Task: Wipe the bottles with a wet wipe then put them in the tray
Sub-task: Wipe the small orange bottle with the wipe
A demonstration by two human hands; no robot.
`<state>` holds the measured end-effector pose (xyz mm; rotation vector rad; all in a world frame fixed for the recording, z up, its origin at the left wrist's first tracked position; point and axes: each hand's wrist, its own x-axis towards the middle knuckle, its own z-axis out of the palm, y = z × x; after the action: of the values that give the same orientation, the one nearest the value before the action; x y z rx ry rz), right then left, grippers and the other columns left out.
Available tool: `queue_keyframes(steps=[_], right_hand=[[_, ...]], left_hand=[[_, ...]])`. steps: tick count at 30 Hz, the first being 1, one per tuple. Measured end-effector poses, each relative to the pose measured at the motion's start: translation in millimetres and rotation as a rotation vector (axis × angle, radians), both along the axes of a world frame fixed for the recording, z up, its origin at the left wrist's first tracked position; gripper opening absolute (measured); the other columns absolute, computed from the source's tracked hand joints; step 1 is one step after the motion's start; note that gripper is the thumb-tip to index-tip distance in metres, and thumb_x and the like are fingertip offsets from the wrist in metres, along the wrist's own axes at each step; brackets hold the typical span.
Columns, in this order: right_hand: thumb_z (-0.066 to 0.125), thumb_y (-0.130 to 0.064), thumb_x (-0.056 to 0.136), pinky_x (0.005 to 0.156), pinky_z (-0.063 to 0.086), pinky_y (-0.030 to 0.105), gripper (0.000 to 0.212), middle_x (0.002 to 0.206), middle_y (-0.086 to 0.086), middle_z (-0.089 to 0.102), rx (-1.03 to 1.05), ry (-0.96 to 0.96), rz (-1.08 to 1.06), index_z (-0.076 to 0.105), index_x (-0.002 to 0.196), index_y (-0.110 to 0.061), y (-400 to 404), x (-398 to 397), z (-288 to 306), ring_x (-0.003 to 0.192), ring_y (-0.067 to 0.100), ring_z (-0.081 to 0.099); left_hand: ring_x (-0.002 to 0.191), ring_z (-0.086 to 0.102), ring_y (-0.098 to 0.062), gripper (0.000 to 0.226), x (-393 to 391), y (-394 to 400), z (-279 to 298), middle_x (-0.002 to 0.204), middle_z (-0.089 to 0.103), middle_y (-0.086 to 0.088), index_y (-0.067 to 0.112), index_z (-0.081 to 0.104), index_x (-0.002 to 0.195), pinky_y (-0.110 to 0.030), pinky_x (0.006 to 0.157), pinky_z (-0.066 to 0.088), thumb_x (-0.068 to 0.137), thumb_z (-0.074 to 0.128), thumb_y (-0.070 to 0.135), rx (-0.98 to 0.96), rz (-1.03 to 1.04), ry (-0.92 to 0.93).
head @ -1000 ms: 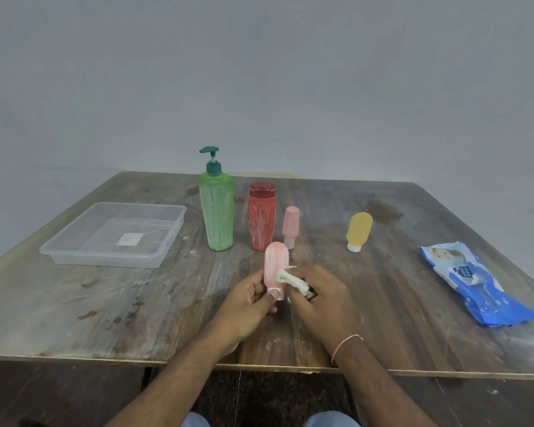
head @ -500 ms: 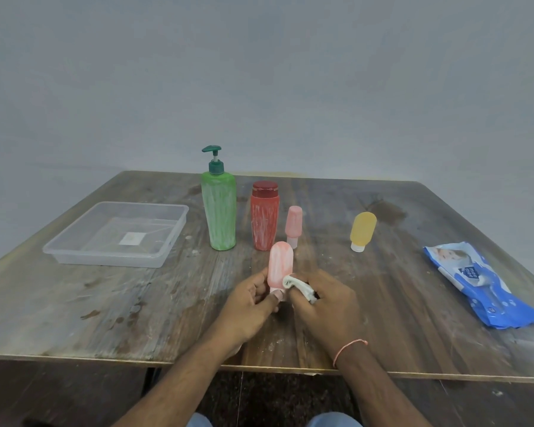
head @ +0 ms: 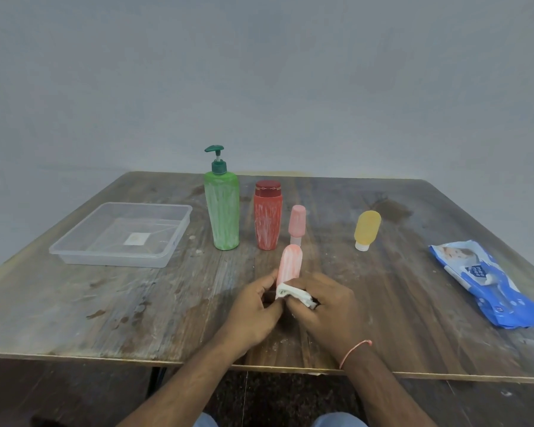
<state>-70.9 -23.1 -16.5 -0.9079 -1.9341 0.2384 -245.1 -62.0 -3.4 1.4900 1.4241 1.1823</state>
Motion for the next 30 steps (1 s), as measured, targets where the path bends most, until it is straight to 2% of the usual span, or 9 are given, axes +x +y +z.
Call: queue_keyframes(steps=[4,8,11,15,19,22,26,28,30], right_hand=[[0.074,-0.036,0.092,0.066,0.057,0.027,0.022,0.098,-0.014,0.075,0.101,-0.032,-0.074,0.082,0.112,-0.032,0.0,-3.1,-1.1,0.079,0.004,0.069],[0.077,-0.030,0.089,0.063,0.058,0.032,0.020,0.095,-0.014,0.074,0.108,-0.040,-0.004,0.082,0.108,-0.033,1.0,-2.8,-5.4,0.078,0.006,0.069],[0.073,-0.035,0.093,0.063,0.058,0.027,0.024,0.096,-0.012,0.074,0.138,-0.068,-0.037,0.082,0.115,-0.032,1.3,-2.1,-4.6,0.077,0.008,0.070],[0.072,-0.037,0.092,0.059,0.056,0.027,0.021,0.095,-0.011,0.074,0.155,-0.057,-0.139,0.082,0.108,-0.029,1.5,-2.1,-3.9,0.073,0.009,0.069],[0.075,-0.033,0.092,0.061,0.058,0.032,0.022,0.096,-0.010,0.075,0.162,-0.090,-0.052,0.082,0.112,-0.035,2.9,-4.1,-9.0,0.076,0.010,0.071],[0.071,-0.040,0.096,0.059,0.057,0.027,0.026,0.097,-0.009,0.076,0.179,-0.095,-0.150,0.081,0.116,-0.029,1.3,-2.9,-4.6,0.073,0.012,0.071],[0.071,-0.041,0.094,0.059,0.057,0.027,0.020,0.097,-0.011,0.076,0.181,-0.094,-0.128,0.082,0.108,-0.032,-0.5,-4.5,-4.5,0.073,0.009,0.070],[0.073,-0.039,0.093,0.062,0.058,0.027,0.022,0.100,-0.011,0.077,0.181,-0.111,-0.093,0.082,0.112,-0.032,0.4,-4.3,-7.2,0.077,0.010,0.072],[0.073,-0.040,0.094,0.061,0.057,0.024,0.025,0.101,-0.010,0.078,0.190,-0.092,-0.137,0.082,0.116,-0.029,1.2,-2.8,-5.8,0.076,0.010,0.072]], left_hand=[[0.125,0.064,0.005,0.063,1.7,0.4,1.3,0.130,0.071,0.027,0.036,0.057,0.147,-0.014,0.101,0.050,0.099,0.066,-0.004,0.016,0.020,-0.011],[0.127,0.064,0.002,0.065,2.0,-0.8,-1.1,0.133,0.071,0.023,0.030,0.058,0.150,-0.022,0.108,0.050,0.096,0.068,-0.005,0.033,0.034,0.006],[0.124,0.064,0.005,0.065,2.9,-0.5,-1.0,0.129,0.071,0.027,0.028,0.057,0.151,-0.017,0.105,0.050,0.096,0.067,-0.007,0.035,0.043,0.007],[0.120,0.068,0.000,0.063,4.3,0.2,-2.5,0.127,0.074,0.023,0.031,0.056,0.152,-0.024,0.105,0.054,0.098,0.069,-0.001,0.028,0.066,0.007],[0.122,0.062,0.013,0.071,7.3,-1.8,-0.1,0.123,0.070,0.035,0.036,0.056,0.149,-0.009,0.102,0.048,0.094,0.067,-0.008,0.048,0.064,0.069],[0.113,0.068,0.009,0.062,9.1,-1.7,-0.3,0.113,0.075,0.032,0.034,0.063,0.143,-0.012,0.096,0.053,0.095,0.067,-0.005,0.052,0.070,0.074],[0.120,0.065,0.009,0.070,9.4,-2.2,2.4,0.124,0.071,0.034,0.041,0.057,0.146,-0.016,0.102,0.052,0.095,0.070,-0.005,0.051,0.080,0.024],[0.119,0.063,0.015,0.073,9.6,-4.0,4.6,0.118,0.068,0.043,0.051,0.054,0.139,-0.009,0.097,0.049,0.095,0.070,-0.005,0.055,0.073,0.047],[0.115,0.066,0.011,0.069,9.0,-2.2,2.2,0.114,0.071,0.040,0.054,0.056,0.133,-0.009,0.093,0.051,0.097,0.069,-0.003,0.041,0.078,0.063]])
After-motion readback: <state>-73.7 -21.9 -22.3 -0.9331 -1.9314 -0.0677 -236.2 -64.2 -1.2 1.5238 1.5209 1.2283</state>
